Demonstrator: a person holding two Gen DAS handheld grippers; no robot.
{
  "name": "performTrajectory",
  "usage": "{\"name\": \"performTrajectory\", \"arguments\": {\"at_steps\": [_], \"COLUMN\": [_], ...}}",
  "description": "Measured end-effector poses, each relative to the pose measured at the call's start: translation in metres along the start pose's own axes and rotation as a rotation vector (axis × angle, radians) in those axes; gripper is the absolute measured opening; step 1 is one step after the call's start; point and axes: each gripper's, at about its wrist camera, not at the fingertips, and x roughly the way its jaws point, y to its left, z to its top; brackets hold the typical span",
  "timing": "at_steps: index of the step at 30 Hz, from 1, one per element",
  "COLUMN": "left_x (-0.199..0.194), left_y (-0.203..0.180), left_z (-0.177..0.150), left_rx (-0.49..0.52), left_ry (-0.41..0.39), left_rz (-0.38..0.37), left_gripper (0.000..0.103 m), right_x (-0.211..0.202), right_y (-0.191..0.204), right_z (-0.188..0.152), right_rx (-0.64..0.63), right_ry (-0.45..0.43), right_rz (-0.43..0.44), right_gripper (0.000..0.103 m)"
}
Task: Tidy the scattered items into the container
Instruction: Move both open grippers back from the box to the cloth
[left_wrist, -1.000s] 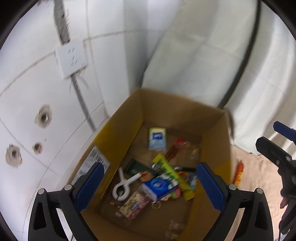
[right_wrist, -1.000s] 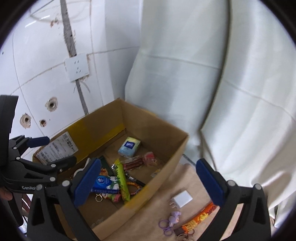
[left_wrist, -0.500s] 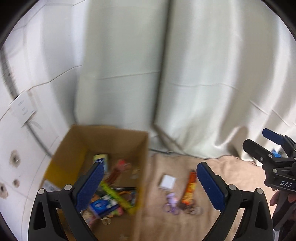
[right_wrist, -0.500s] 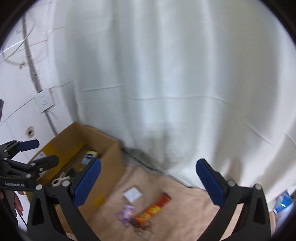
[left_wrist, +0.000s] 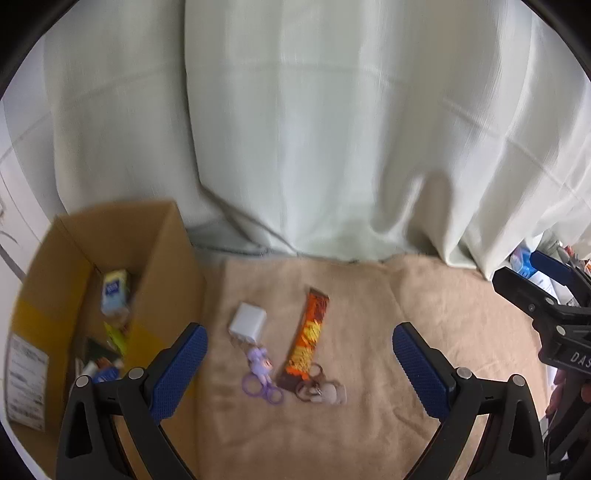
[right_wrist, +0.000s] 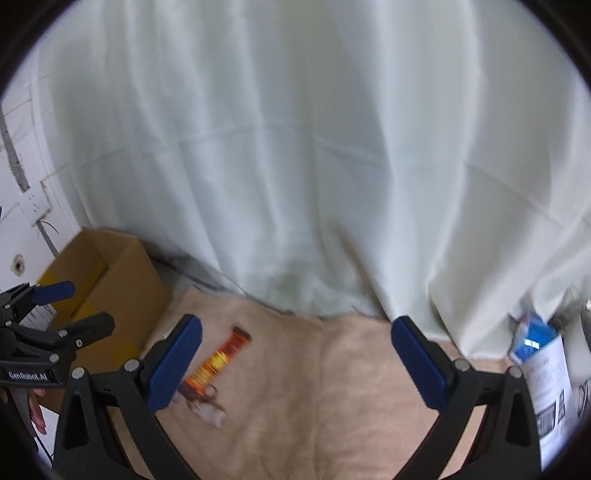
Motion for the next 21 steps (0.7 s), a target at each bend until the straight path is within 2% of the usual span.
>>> {"name": "performTrajectory", "arguments": {"at_steps": [7,12,16,21], "left_x": [0.033,0.058,0.059,0.077], "left_y": [-0.003,0.008,0.016,0.025], "left_z": [-0.027,-0.046,-0.056,-0.068], "left_rx": [0.019,-0.035,-0.034,-0.043], "left_ry": [0.078,0.155,0.143,0.176], "left_rz": [0.027,0.036,0.075,0.071], "left_gripper": [0.101,0.101,0.101,0.101], "right_x": [0.027,0.051,0.069,0.092], "right_y": [-0.003,0.0,0.01,0.044], "right_z": [-0.033,-0.063,-0.095,-0.124], "right_rx": [0.018,0.034,0.037,-0.022], "right_ry": [0.094,0.201,0.253,0.303], "right_rz": [0.006,0.047,0.096,0.148], "right_gripper": [0.103,0.103,0.103,0.102]}}
